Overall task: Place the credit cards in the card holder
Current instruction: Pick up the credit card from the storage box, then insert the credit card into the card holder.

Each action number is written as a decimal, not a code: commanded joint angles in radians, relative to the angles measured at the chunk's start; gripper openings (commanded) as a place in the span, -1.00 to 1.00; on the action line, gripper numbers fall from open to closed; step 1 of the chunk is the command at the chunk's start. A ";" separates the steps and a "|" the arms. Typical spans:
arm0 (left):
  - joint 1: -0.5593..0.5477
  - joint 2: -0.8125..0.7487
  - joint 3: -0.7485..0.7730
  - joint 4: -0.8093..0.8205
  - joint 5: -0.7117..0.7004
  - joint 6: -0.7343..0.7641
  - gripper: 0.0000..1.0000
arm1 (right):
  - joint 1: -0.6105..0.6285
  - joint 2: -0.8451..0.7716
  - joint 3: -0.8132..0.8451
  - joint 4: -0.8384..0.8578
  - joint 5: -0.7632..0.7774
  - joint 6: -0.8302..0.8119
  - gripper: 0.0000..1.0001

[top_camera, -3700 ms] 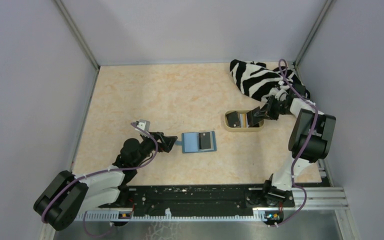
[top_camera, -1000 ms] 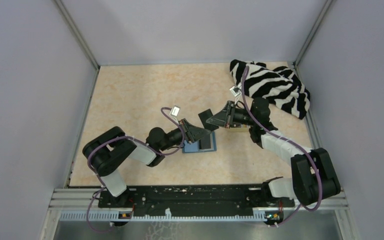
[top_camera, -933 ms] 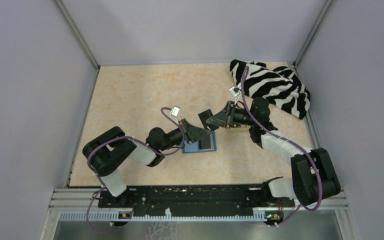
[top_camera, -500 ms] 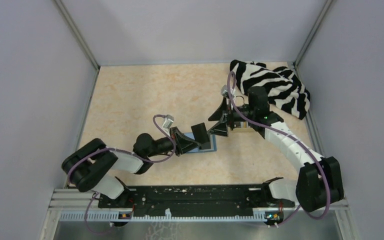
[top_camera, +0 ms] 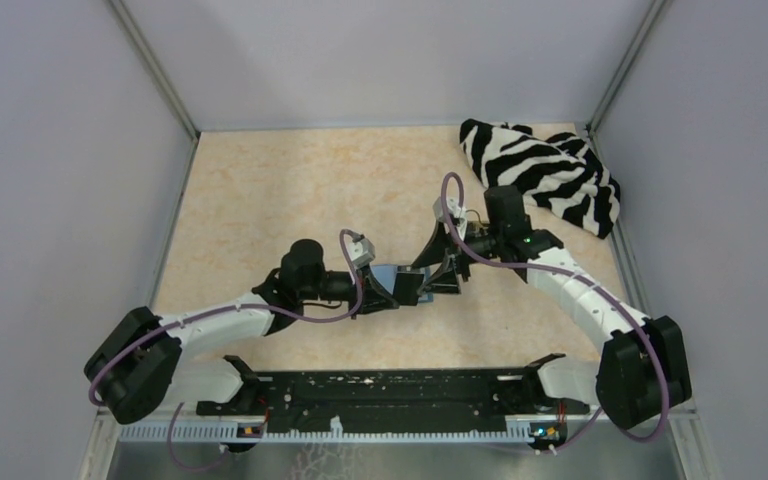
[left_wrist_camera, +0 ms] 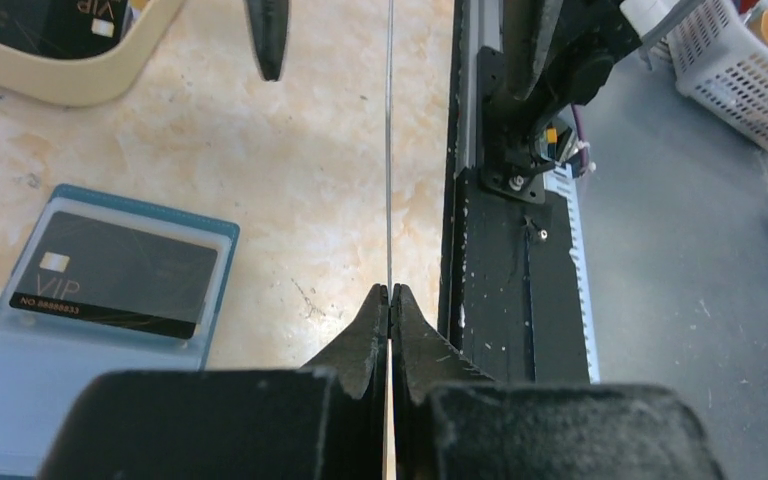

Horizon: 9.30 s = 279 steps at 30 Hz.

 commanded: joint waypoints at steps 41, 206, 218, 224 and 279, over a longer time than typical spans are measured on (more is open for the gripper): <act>0.001 -0.017 0.043 -0.126 -0.005 0.098 -1.00 | 0.077 0.064 0.050 -0.030 0.017 -0.019 -0.69; 0.001 0.259 0.028 -0.180 -0.769 -0.363 -0.68 | 0.010 1.013 0.616 -0.491 0.402 0.484 -0.99; 0.001 0.250 0.027 -0.184 -0.773 -0.359 -0.68 | 0.032 1.025 0.641 -0.510 0.445 0.498 -0.99; 0.001 0.252 0.026 -0.180 -0.771 -0.360 -0.68 | 0.038 1.024 0.640 -0.507 0.449 0.506 -0.98; -0.241 0.398 0.387 -0.447 -1.045 -0.488 -0.75 | 0.063 1.077 0.698 -0.491 0.392 0.487 -0.73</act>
